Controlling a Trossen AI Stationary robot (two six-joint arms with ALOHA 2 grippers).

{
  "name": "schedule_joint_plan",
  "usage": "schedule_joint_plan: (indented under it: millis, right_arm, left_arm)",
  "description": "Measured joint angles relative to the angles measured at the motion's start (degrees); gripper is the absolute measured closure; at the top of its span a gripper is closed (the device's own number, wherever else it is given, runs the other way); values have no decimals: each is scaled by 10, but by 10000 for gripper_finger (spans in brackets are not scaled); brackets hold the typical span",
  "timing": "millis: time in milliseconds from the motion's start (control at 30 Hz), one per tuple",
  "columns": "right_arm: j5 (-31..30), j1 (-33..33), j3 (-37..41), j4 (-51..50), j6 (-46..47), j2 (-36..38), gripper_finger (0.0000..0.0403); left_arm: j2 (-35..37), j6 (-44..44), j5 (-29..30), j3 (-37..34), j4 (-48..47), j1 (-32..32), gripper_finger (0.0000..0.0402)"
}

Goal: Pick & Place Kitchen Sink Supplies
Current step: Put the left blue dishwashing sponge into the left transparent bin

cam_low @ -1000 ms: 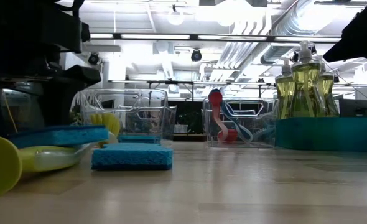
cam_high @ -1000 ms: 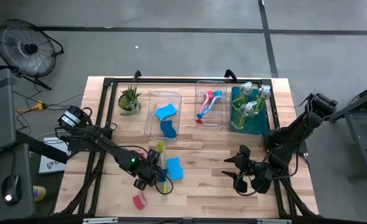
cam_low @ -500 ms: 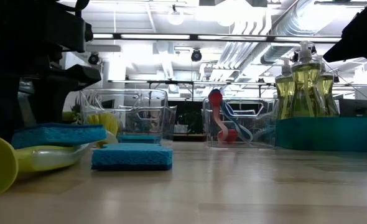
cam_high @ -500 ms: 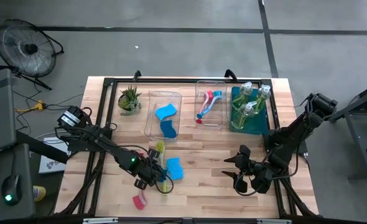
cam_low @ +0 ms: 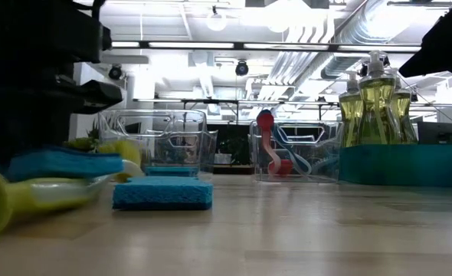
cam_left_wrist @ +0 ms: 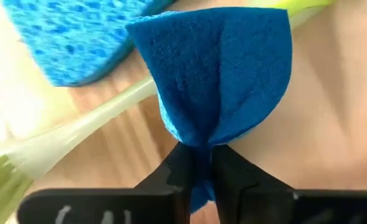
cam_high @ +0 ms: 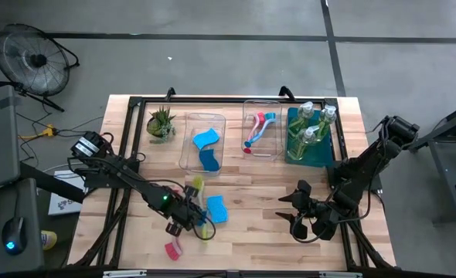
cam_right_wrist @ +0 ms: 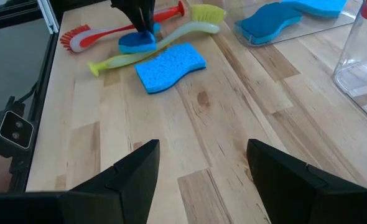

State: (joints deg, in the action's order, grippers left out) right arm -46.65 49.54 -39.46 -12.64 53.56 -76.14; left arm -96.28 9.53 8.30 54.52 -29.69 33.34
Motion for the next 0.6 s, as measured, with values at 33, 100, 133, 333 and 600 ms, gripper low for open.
schedule_joint_plan:
  millis: [33,100,133,333,600]
  right_arm:
    - [0,0,0,0,0,0,167]
    - [0,0,0,0,0,0,167]
    - [0,0,0,0,0,0,167]
    - [0,0,0,0,2,0,167]
    - [0,0,0,-1,2,0,167]
  left_arm:
    - [1,0,-6,0,-1,0,370]
    - [5,0,-19,0,-4,1,372]
    - [8,0,-25,3,-13,1,373]
    - [10,-15,-24,55,-77,1,374]
    - [10,-52,-4,127,-140,1,375]
